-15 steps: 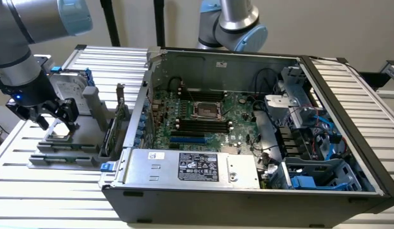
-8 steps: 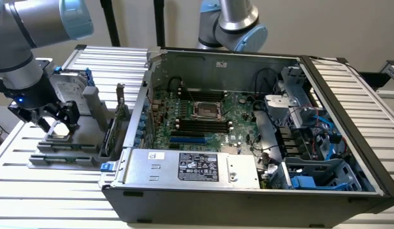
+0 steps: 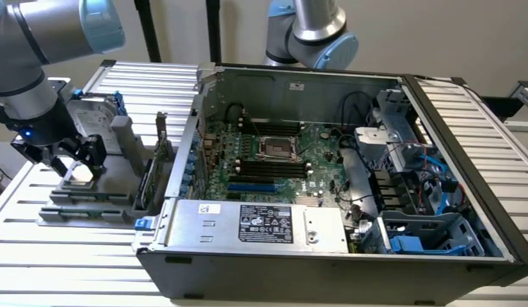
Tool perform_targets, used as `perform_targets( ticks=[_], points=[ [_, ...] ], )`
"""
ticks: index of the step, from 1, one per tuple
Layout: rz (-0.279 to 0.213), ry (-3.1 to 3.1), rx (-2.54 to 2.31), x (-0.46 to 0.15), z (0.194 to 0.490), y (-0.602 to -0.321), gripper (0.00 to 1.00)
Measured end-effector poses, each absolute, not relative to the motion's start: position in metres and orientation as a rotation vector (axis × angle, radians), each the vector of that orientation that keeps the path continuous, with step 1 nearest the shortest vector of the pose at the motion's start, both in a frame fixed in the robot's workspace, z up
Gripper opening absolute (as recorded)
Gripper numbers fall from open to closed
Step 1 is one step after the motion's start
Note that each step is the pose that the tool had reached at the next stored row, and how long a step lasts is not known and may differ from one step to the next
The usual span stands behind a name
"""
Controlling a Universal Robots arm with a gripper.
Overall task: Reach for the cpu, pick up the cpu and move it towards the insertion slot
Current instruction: 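Pick up the cpu and move it towards the insertion slot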
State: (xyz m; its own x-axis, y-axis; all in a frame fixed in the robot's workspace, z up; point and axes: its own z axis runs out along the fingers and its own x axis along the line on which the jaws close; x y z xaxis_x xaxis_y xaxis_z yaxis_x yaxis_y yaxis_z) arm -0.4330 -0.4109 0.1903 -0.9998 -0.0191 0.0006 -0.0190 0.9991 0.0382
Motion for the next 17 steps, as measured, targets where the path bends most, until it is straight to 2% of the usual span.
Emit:
perform_targets(
  ticks=[17],
  points=[
    [-0.06, -3.14, 0.029, -0.4325, 0.1863, -0.41, 0.71]
  ],
)
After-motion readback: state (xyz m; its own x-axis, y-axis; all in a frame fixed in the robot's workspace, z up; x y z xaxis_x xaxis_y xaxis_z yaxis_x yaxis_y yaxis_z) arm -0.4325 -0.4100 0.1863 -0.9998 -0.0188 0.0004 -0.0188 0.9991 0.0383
